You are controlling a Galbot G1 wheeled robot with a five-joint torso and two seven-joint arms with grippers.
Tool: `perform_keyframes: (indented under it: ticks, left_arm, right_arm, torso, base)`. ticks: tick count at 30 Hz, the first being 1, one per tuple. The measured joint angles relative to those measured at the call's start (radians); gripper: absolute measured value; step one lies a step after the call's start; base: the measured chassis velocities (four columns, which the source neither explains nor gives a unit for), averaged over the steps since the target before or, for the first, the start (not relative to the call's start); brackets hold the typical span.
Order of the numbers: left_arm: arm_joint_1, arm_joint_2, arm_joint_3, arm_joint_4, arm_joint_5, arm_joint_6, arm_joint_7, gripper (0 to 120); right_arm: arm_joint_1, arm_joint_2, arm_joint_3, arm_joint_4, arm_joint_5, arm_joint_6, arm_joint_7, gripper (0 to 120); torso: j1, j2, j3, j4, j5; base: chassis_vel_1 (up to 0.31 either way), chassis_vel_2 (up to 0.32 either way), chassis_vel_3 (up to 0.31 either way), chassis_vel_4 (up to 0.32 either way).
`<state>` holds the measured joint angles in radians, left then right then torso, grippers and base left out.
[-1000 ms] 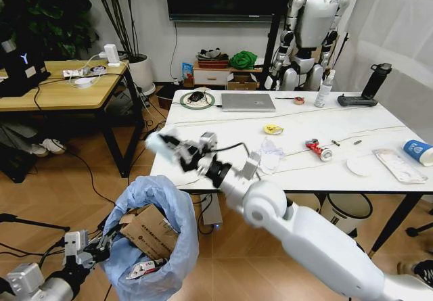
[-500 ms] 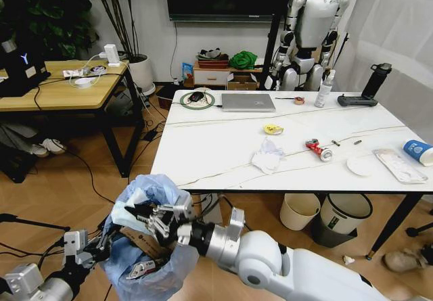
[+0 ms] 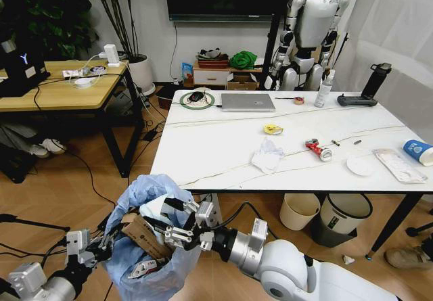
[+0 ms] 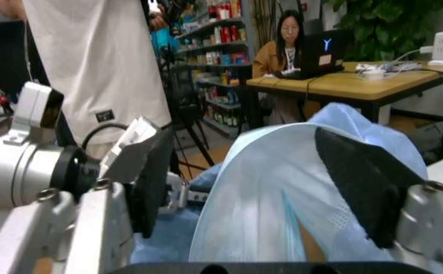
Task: Pick up the trash bin and place the trash from the table into it.
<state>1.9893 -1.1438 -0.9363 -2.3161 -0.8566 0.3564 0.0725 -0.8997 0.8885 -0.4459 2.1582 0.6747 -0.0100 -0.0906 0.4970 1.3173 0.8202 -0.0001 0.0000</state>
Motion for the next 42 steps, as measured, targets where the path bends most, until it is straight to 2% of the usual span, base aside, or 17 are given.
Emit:
perform_keyframes:
  ticks: [5, 9, 12, 14, 17, 18, 19, 22, 25, 27, 31, 34, 40, 42]
  left_arm:
    - [-0.006, 0.006, 0.002, 0.003, -0.005, 0.001, -0.001, 0]
    - [-0.009, 0.009, 0.003, 0.005, -0.008, 0.002, -0.001, 0]
    - [-0.011, 0.011, 0.005, 0.010, -0.010, 0.003, -0.001, 0]
    - [-0.013, 0.012, 0.007, 0.017, -0.010, 0.003, -0.002, 0]
    - [-0.020, 0.014, 0.014, 0.023, -0.010, 0.004, -0.002, 0]
    - [-0.020, 0.014, 0.014, 0.023, -0.010, 0.004, -0.002, 0]
    - [-0.021, 0.014, 0.015, 0.024, -0.011, 0.004, -0.002, 0]
    - [-0.029, 0.018, 0.016, 0.031, -0.016, 0.004, -0.002, 0]
    - [-0.031, 0.022, 0.015, 0.034, -0.018, 0.004, -0.002, 0]
    - [-0.033, 0.030, 0.013, 0.035, -0.020, 0.004, 0.000, 0]
    - [-0.035, 0.035, 0.012, 0.035, -0.024, 0.004, 0.002, 0]
    - [-0.035, 0.036, 0.011, 0.034, -0.024, 0.004, 0.002, 0]
    - [-0.027, 0.043, 0.003, 0.025, -0.028, 0.003, 0.007, 0]
    - [-0.027, 0.044, 0.003, 0.024, -0.029, 0.002, 0.007, 0]
  right_arm:
    - [-0.021, -0.018, 0.021, -0.015, -0.056, 0.001, 0.002, 93]
    - [-0.032, -0.025, 0.046, -0.018, -0.065, 0.005, 0.003, 100]
    - [-0.043, -0.018, 0.096, -0.019, -0.063, 0.004, 0.013, 100]
    - [-0.048, -0.002, 0.163, -0.019, -0.044, -0.022, 0.037, 100]
    - [-0.058, 0.022, 0.346, -0.016, 0.050, -0.169, 0.125, 100]
    - [-0.058, 0.022, 0.346, -0.016, 0.050, -0.169, 0.125, 100]
    - [-0.060, 0.026, 0.389, -0.022, 0.066, -0.200, 0.149, 100]
    - [-0.073, 0.039, 0.565, -0.101, 0.080, -0.278, 0.227, 100]
    - [-0.075, 0.046, 0.625, -0.161, 0.061, -0.289, 0.240, 100]
    - [-0.071, 0.063, 0.689, -0.265, 0.036, -0.271, 0.245, 100]
    - [-0.028, 0.097, 0.719, -0.408, 0.029, -0.235, 0.210, 100]
    - [-0.014, 0.106, 0.722, -0.443, 0.022, -0.234, 0.182, 100]
    - [0.076, 0.169, 0.700, -0.659, 0.012, -0.207, 0.012, 100]
    - [0.085, 0.175, 0.692, -0.681, 0.010, -0.199, -0.011, 100]
  torso:
    - [0.000, 0.000, 0.000, 0.0001, 0.0000]
    - [0.000, 0.000, 0.000, 0.0000, 0.0000]
    - [0.000, 0.000, 0.000, 0.0000, -0.0001]
    - [0.000, 0.000, 0.000, 0.0001, 0.0001]
    - [0.000, 0.000, 0.000, 0.0002, -0.0002]
    - [0.000, 0.000, 0.000, 0.0002, -0.0002]
    - [0.000, 0.000, 0.000, 0.0002, 0.0000]
    - [0.000, 0.000, 0.000, 0.0000, 0.0000]
    - [0.000, 0.000, 0.000, -0.0001, 0.0000]
    - [0.000, 0.000, 0.000, -0.0003, 0.0003]
    - [0.000, 0.000, 0.000, 0.0000, 0.0000]
    - [0.000, 0.000, 0.000, 0.0000, 0.0002]
    - [0.000, 0.000, 0.000, 0.0002, 0.0001]
    - [0.000, 0.000, 0.000, 0.0002, 0.0001]
  base:
    - [0.000, 0.000, 0.000, 0.000]
    - [0.000, 0.000, 0.000, 0.000]
    - [0.000, 0.000, 0.000, 0.000]
    - [0.000, 0.000, 0.000, 0.000]
    - [0.000, 0.000, 0.000, 0.000]
    - [0.000, 0.000, 0.000, 0.000]
    - [0.000, 0.000, 0.000, 0.000]
    - [0.000, 0.000, 0.000, 0.000]
    - [0.000, 0.000, 0.000, 0.000]
    - [0.000, 0.000, 0.000, 0.000]
    - [0.000, 0.000, 0.000, 0.000]
    - [0.000, 0.000, 0.000, 0.000]
    - [0.000, 0.000, 0.000, 0.000]
    - [0.000, 0.000, 0.000, 0.000]
